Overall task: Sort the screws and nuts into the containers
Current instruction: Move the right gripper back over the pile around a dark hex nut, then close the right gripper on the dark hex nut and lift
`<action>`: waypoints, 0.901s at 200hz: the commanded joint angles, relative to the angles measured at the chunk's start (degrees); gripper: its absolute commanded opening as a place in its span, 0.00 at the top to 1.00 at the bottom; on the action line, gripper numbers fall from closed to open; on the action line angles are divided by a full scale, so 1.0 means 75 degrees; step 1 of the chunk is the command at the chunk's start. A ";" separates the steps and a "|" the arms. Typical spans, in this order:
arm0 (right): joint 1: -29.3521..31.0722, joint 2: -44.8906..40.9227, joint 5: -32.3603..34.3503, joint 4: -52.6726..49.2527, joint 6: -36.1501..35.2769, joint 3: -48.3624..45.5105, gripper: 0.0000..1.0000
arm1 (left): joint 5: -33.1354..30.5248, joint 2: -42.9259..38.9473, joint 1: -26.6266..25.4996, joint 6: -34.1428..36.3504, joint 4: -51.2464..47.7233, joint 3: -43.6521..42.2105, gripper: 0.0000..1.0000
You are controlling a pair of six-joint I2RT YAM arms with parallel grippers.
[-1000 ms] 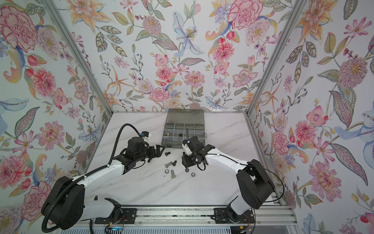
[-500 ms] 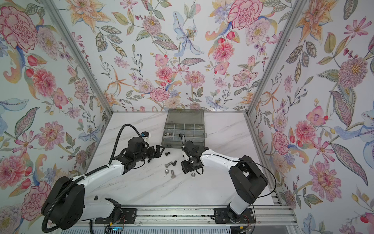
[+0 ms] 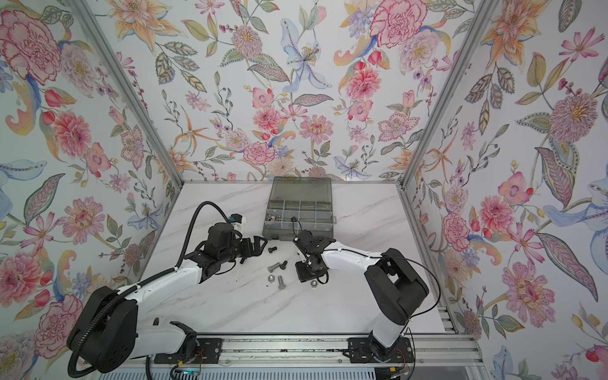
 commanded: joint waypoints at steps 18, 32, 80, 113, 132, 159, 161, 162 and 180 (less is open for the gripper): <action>0.0071 0.0183 0.0039 -0.0160 0.0110 0.0215 0.55 | -0.0027 -0.0106 0.0096 0.0102 -0.0072 0.0115 0.01; 0.0081 0.0227 0.0040 -0.0155 0.0113 0.0247 0.56 | -0.0027 -0.0095 0.0097 0.0098 -0.0049 0.0093 0.01; 0.0123 0.0422 0.0093 -0.0159 0.0096 0.0354 0.57 | 0.0032 -0.0059 0.0091 0.0064 0.0040 0.0059 0.01; 0.0126 0.0451 0.0101 -0.0156 0.0098 0.0368 0.58 | 0.0021 -0.0099 0.0097 0.0069 0.0046 0.0036 0.00; 0.0134 0.0472 0.0133 -0.0157 0.0100 0.0379 0.59 | 0.0021 -0.0088 0.0088 0.0069 0.0052 0.0023 0.01; 0.0141 0.0545 0.0147 -0.0167 0.0096 0.0379 0.60 | 0.0018 -0.0077 0.0091 0.0069 0.0052 0.0045 0.01; 0.0142 0.0547 0.0152 -0.0171 0.0096 0.0379 0.60 | 0.0020 -0.0075 0.0096 0.0066 0.0052 0.0049 0.01; 0.0146 0.0547 0.0155 -0.0166 0.0096 0.0385 0.60 | 0.0020 -0.0079 0.0091 0.0067 0.0052 0.0048 0.01; 0.0148 0.0576 0.0187 -0.0205 0.0102 0.0391 0.62 | 0.0021 -0.0083 0.0096 0.0064 0.0052 0.0041 0.01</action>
